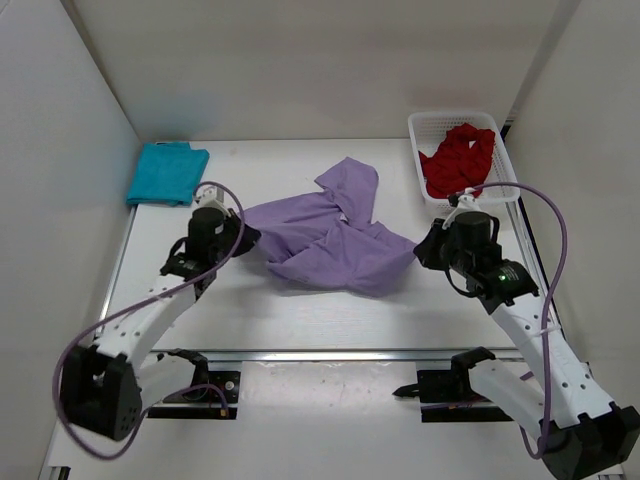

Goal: Fold and stack the t-shirts
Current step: Flatten out the tshirt

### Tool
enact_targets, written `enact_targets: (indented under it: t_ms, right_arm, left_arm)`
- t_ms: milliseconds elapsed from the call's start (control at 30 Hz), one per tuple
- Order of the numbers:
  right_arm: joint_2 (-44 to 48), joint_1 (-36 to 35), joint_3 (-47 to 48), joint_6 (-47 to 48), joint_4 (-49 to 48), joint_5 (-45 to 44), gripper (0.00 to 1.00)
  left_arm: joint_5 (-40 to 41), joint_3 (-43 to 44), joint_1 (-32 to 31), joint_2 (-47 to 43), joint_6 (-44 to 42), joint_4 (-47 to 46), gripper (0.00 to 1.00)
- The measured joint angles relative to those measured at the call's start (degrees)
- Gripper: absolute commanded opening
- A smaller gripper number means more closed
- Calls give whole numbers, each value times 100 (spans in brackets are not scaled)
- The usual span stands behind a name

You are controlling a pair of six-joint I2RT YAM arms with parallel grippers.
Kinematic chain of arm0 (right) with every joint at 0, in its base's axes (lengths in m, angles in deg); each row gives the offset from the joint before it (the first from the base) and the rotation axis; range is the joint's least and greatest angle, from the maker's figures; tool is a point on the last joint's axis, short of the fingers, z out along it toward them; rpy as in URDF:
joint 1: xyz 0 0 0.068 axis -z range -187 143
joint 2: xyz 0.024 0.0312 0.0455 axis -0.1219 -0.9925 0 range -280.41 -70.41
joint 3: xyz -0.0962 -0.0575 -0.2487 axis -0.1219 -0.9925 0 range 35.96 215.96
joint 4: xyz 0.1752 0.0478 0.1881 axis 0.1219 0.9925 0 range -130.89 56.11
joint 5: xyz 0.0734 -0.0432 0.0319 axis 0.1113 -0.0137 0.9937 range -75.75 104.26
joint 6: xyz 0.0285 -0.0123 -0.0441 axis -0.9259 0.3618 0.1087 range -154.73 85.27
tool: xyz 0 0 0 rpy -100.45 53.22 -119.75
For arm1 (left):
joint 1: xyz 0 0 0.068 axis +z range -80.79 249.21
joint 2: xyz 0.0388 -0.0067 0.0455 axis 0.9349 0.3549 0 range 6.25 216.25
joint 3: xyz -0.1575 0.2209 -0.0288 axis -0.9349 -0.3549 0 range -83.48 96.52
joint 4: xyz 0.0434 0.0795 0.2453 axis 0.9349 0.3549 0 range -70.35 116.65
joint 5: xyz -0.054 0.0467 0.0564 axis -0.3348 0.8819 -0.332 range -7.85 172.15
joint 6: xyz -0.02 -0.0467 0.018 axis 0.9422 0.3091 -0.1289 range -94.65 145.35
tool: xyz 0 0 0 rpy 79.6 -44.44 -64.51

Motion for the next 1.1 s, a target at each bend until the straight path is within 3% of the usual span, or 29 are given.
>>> enact_targets:
  t_ms: [167, 333, 400, 567, 700, 800, 900, 1000, 1100]
  right_arm:
    - [291, 293, 0, 76, -9, 269, 0]
    - [214, 761, -133, 149, -319, 667, 0]
    - [26, 774, -173, 170, -415, 776, 0]
    - [-490, 815, -332, 197, -632, 1038, 0]
    - [-649, 901, -361, 210, -651, 1097, 0]
    - [-654, 850, -361, 212, -673, 1056, 0]
    - [-654, 741, -361, 208, -669, 981, 0]
    - [-651, 688, -334, 179, -645, 977, 0]
    - [-555, 525, -173, 146, -575, 876, 0]
  left_arm:
    - [-55, 977, 205, -1069, -457, 1561, 0]
    - [22, 2677, 435, -831, -1071, 3416, 0]
    - [85, 3027, 492, -647, -1248, 3687, 0]
    - [85, 2962, 695, 304, -1462, 3543, 0]
    - [33, 2970, 813, 2221, -1497, 2837, 0]
    - [-85, 3735, 927, 4006, -1495, 2828, 0]
    - [-68, 5206, 962, 5243, -1510, 3145, 0]
    - [-31, 6349, 868, 5539, -1550, 3261, 0]
    - [-61, 6000, 688, 4662, -1547, 2935, 0]
